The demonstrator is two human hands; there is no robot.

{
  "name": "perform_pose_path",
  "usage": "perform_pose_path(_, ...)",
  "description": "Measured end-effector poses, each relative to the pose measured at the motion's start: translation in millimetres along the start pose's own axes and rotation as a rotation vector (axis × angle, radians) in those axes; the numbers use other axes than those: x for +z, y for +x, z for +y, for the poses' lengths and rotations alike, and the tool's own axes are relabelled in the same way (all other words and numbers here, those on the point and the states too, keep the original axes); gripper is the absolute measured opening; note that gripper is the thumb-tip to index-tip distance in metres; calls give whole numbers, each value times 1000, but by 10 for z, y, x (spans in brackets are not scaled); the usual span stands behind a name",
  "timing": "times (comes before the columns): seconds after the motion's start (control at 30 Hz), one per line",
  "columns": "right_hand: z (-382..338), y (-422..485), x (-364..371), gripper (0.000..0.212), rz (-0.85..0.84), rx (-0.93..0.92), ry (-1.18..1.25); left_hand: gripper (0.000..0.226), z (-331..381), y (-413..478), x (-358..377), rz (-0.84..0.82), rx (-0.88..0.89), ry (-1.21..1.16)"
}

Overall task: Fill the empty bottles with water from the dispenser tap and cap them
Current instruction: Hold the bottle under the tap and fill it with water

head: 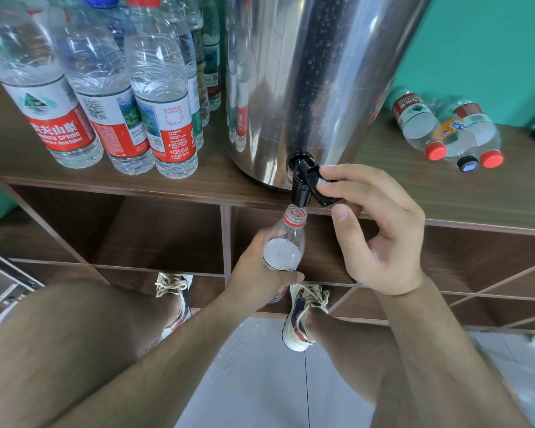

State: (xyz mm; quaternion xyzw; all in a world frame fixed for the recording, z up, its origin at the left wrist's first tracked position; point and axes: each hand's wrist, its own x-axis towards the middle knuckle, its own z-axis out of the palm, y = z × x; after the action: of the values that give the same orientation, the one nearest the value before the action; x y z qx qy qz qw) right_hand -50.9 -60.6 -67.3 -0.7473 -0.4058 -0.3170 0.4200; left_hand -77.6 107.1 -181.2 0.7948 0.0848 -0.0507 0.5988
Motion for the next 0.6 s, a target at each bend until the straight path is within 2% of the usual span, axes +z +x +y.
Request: perform_pose_path(0.6, -7, 1, 2, 23, -4, 9, 8, 83, 3, -18, -10, 0, -3, -22)
